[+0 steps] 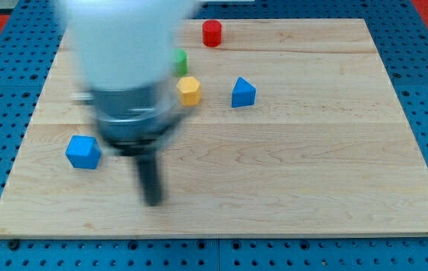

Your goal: Move blue cube to the right of blue triangle

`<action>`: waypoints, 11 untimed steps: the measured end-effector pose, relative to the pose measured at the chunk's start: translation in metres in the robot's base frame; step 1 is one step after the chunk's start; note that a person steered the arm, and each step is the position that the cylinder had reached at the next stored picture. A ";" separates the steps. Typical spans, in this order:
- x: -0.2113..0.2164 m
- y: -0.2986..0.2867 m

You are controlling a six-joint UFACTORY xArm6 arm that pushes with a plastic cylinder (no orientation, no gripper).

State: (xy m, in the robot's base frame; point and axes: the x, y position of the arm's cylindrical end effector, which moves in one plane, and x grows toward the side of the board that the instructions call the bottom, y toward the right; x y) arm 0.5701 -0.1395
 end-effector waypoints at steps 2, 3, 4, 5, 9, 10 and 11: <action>-0.050 -0.123; -0.052 -0.053; -0.052 0.013; -0.053 -0.043; -0.054 0.180; -0.045 0.243; -0.044 0.170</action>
State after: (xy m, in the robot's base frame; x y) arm 0.5259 0.0304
